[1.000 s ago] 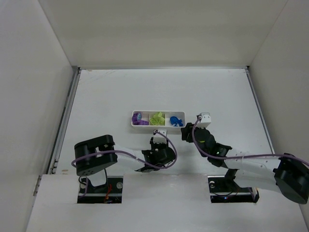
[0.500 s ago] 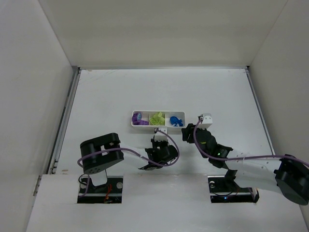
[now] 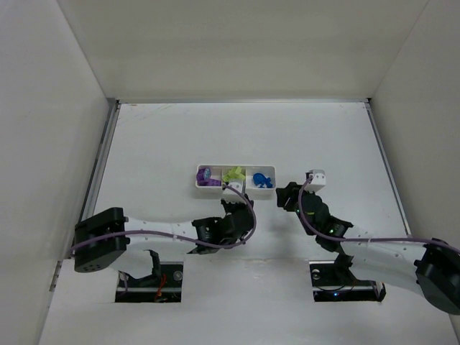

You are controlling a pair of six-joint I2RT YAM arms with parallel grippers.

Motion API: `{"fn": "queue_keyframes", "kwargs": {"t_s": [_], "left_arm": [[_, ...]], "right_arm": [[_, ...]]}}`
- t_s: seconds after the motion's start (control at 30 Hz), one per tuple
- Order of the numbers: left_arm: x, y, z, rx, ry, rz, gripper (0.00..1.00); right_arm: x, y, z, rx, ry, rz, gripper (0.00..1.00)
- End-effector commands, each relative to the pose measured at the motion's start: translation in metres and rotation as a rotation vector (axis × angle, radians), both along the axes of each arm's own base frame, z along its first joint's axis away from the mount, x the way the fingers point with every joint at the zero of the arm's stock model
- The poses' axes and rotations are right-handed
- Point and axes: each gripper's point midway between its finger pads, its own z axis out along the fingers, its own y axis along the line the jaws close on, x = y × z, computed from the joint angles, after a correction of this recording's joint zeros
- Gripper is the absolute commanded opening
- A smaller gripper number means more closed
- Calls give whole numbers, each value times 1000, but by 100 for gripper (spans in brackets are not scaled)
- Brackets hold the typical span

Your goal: Sort the legos into containers by color

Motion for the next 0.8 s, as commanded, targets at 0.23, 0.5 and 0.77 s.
{"fn": "queue_keyframes", "kwargs": {"t_s": [0.23,0.5,0.77], "left_arm": [[83,-32,55,-78,-43,0,9],[118,-57,40,-38,-12,-15,15],[107,-40,43,-32,-18,-2,64]], "right_arm": [[6,-18,12,142,-34,-59,55],[6,-22,13,165,-37,-60,55],[6,-22,12,162,-35,-63,55]]}}
